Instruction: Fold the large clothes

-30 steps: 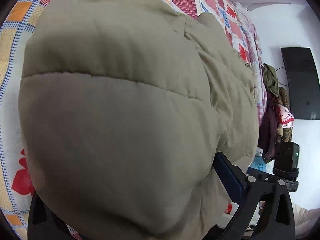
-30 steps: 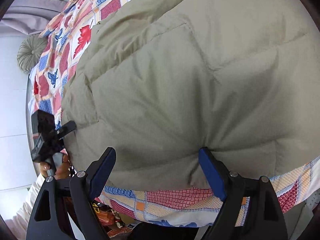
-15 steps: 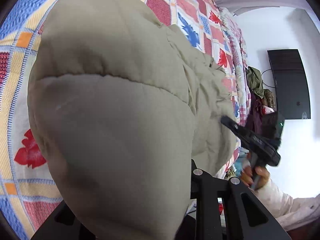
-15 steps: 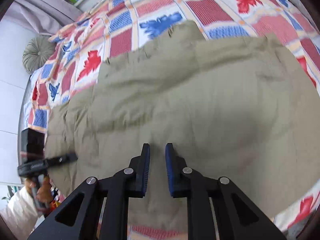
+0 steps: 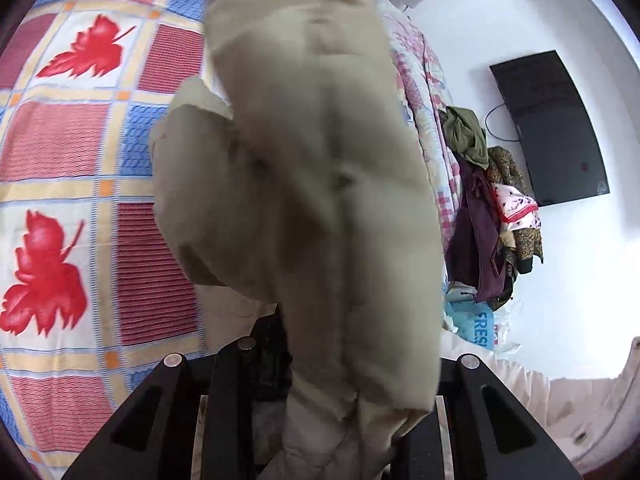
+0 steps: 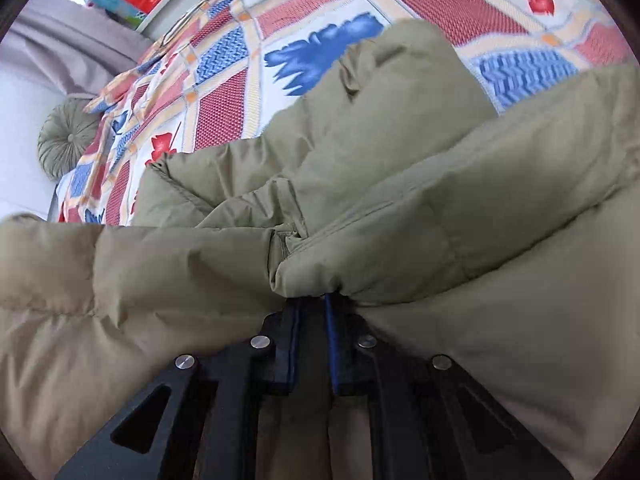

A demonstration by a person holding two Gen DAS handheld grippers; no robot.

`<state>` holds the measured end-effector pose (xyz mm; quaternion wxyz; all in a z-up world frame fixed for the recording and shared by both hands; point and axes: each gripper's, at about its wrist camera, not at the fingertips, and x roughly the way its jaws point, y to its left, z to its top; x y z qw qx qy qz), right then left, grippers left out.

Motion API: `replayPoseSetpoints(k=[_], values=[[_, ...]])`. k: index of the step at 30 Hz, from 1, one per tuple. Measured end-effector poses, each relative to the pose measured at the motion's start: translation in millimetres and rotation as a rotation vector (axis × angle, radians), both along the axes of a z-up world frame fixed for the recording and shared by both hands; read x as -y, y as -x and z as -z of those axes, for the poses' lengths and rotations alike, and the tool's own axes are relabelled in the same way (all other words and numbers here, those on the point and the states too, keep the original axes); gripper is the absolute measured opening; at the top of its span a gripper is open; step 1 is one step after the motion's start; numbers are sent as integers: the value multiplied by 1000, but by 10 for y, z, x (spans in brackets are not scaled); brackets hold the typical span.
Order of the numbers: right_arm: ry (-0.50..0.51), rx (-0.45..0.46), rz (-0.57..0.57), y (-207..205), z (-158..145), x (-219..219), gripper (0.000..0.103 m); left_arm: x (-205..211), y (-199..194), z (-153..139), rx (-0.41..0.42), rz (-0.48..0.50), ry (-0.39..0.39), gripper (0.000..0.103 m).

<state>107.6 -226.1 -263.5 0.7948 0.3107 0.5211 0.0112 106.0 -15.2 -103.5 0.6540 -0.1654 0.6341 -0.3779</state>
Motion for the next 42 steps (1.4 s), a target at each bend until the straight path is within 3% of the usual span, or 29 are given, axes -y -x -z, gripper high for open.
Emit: replayPoseSetpoints(k=[4, 7, 8, 14, 16, 19, 20, 22, 26, 27, 28, 29, 31, 36, 39, 42], values=[[-101, -18, 2, -7, 67, 121, 10, 395, 60, -163, 4, 27, -13, 28], [-160, -34, 6, 81, -53, 277, 10, 707, 105, -260, 18, 60, -38, 28], [-162, -18, 13, 173, -149, 359, 14, 783, 121, -277, 23, 78, -47, 28], [-137, 21, 117, 964, -485, 919, 14, 1196, 207, -228, 37, 171, -43, 29], [-150, 22, 174, 1266, -508, 1135, 14, 1412, 220, -106, 34, 215, -17, 29], [-163, 9, 244, 1681, -473, 1395, 14, 1745, 192, 234, -47, 269, 42, 33], [-169, 5, 260, 1790, -453, 1455, 14, 1815, 177, 390, -95, 274, 76, 48], [-183, -3, 285, 1960, -410, 1538, 14, 1907, 179, 621, -161, 261, 129, 55], [-229, -9, 320, 2264, -375, 1611, 15, 1949, 208, 943, -229, 234, 171, 55], [-233, -13, 326, 2336, -383, 1613, 19, 1970, 228, 943, -227, 234, 166, 55], [-240, -14, 332, 2403, -402, 1605, 35, 1978, 234, 928, -219, 238, 161, 55], [-248, -6, 339, 2484, -443, 1581, 61, 2020, 227, 945, -211, 246, 153, 55], [-258, 36, 344, 2620, -560, 1522, 80, 2046, 218, 933, -195, 267, 136, 55], [-258, 139, 227, 2792, -1001, 1226, 81, 2337, 204, 878, -151, 308, 74, 55], [-245, 151, 113, 2745, -1110, 985, 82, 2442, 210, 771, -97, 344, 60, 55], [-219, 143, 82, 2556, -1054, 870, 81, 2453, 180, 547, -30, 342, 70, 55]])
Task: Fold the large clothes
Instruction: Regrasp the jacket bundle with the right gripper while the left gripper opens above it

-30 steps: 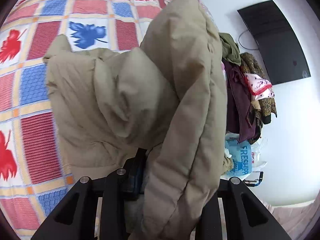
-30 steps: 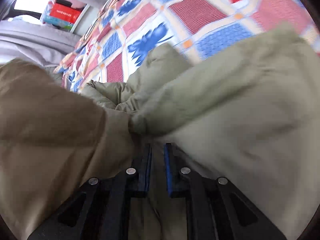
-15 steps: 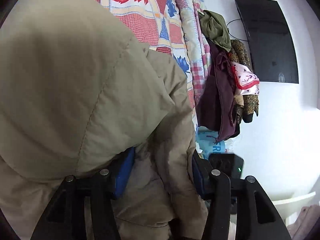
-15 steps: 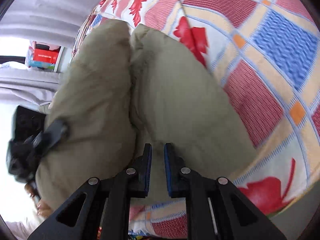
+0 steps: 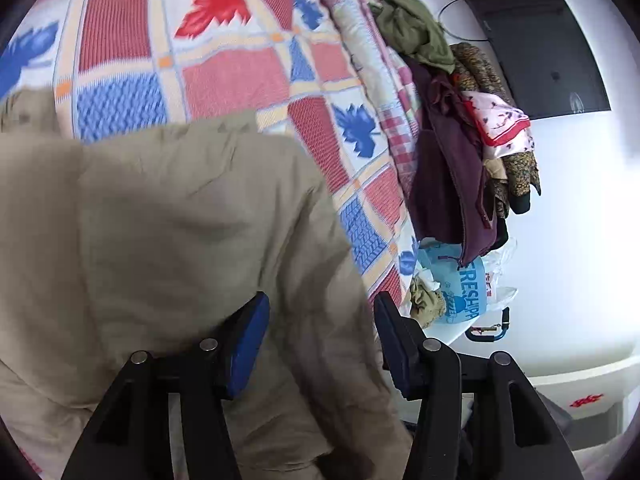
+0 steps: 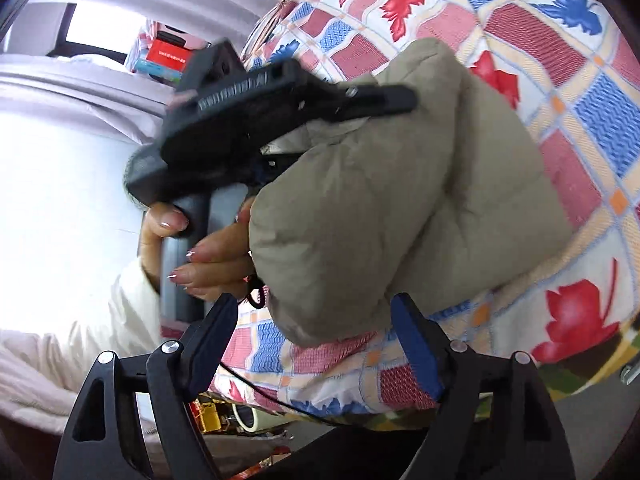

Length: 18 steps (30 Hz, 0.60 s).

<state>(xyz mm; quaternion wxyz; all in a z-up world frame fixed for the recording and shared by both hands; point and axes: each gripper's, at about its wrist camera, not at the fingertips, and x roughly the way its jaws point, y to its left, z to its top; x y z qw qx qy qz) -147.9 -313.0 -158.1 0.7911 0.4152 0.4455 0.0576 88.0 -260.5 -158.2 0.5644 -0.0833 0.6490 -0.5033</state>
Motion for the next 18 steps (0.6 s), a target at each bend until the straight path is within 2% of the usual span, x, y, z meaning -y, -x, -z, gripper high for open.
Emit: replayPoseSetpoints(k=[4, 6, 9, 11, 13, 15, 18], values=[[49, -68, 114, -112, 156, 76, 82, -304, -120, -376, 189, -96, 17, 55], [109, -138, 197, -91, 229, 200, 81, -556, -216, -453, 307, -173, -29, 55], [133, -230, 270, 53, 409, 384, 81, -856, -394, -312, 405, -251, -146, 55], [113, -273, 292, 133, 527, 475, 81, -997, -507, -116, 411, -286, -208, 55], [91, -289, 308, 222, 592, 543, 81, -1082, -574, 54, 369, -309, -210, 55], [86, -230, 322, 335, 459, 599, 81, -1118, -582, 141, 371, -325, -210, 55], [179, -96, 307, 432, 0, 602, 81, -1060, -552, 194, 389, -319, -218, 55]])
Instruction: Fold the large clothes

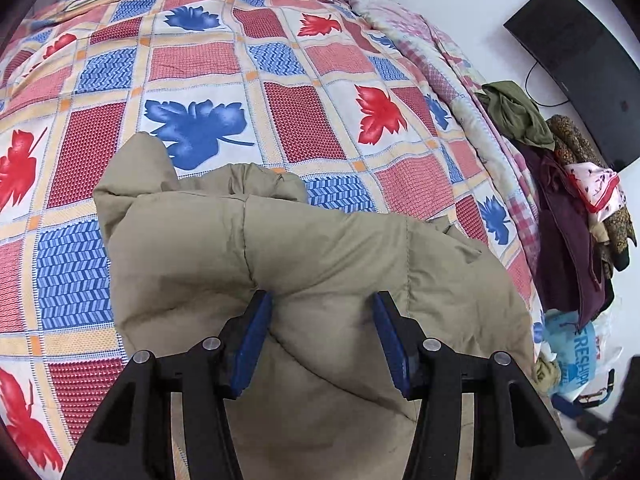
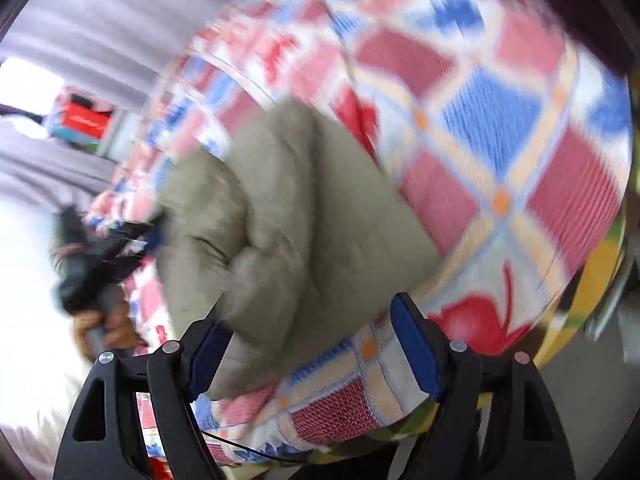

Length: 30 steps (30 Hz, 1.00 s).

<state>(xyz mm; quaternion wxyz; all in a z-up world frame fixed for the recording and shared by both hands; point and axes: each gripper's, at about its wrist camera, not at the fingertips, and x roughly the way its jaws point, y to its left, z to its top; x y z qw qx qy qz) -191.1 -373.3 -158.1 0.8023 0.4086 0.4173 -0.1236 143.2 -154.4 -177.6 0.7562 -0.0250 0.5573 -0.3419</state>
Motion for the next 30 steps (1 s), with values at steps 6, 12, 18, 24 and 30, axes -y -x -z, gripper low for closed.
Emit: replayPoseSetpoints(k=[6, 12, 18, 24, 30], values=[[51, 85, -227, -483, -442, -109, 81, 29, 9, 3, -3, -7, -9, 55], [83, -130, -408, -1105, 36, -414, 55, 3, -79, 5, -28, -26, 10, 55], [270, -200, -506, -1006, 183, -490, 14, 603, 56, 8, 13, 46, 6, 55], [286, -289, -398, -711, 448, -159, 13, 1151, 193, 152, 38, 107, -1, 55], [133, -269, -303, -511, 851, 25, 9, 1202, 241, 262, 54, 121, -40, 58]])
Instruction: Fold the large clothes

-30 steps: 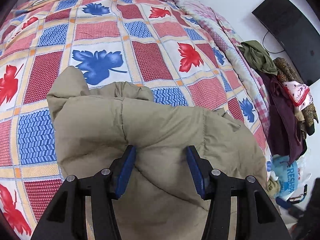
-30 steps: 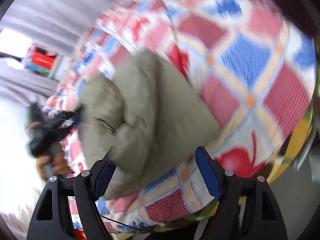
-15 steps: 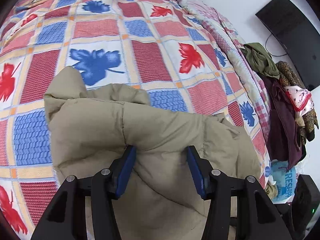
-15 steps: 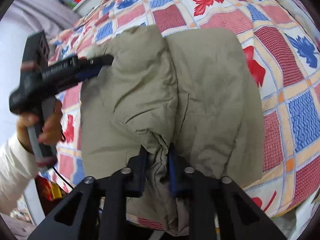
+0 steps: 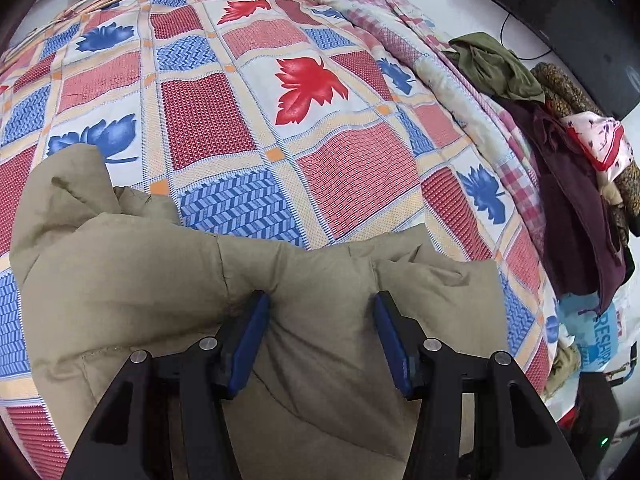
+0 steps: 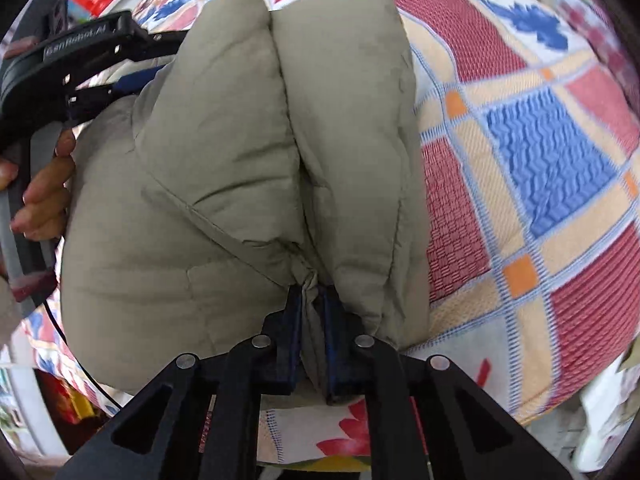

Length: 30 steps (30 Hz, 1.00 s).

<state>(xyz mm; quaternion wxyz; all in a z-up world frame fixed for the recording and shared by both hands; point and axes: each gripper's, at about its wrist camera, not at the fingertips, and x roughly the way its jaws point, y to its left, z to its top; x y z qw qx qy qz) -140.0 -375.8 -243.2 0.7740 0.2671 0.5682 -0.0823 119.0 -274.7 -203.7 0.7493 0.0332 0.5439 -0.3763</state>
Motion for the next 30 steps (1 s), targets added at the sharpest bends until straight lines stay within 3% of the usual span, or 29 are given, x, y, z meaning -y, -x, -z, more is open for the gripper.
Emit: replayPoseSetpoints(k=[4, 6, 7, 8, 10, 14, 16, 18, 19, 23, 25, 27, 30], values=[[-93, 10, 37, 65, -153, 79, 12, -69, -30, 22, -8, -7, -3, 58], [-142, 76, 81, 124, -341, 166, 15, -79, -34, 21, -10, -8, 1, 58], [-162, 116, 101, 144, -442, 225, 21, -80, -30, 16, -8, -9, 0, 58], [-172, 147, 119, 141, -531, 280, 44, -81, -27, 10, -5, -10, -2, 58], [-166, 201, 150, 69, -683, 404, 73, -102, -26, -19, 3, -13, -2, 58], [-26, 195, 214, -228, -821, 686, 73, -201, -38, -78, 6, -18, 8, 58], [-85, 179, 244, -438, -727, 813, 71, -252, -51, -105, 2, -29, 18, 58], [-184, 151, 247, -561, -512, 932, 21, -281, -52, -132, 14, -41, 20, 58], [-186, 145, 239, -643, -501, 957, 10, -281, -50, -131, 23, -46, 16, 58], [34, 146, 120, -957, -489, 821, 10, -180, -56, -43, 28, -54, -3, 59], [22, 73, 121, -1062, -223, 894, 10, -102, -31, -15, 44, -45, -32, 61], [-55, 37, 164, -1075, -63, 1002, 11, -81, -9, -3, 54, -35, -51, 61], [-44, 39, 184, -1003, -231, 1039, 13, -129, -6, -8, 49, -32, -43, 61]])
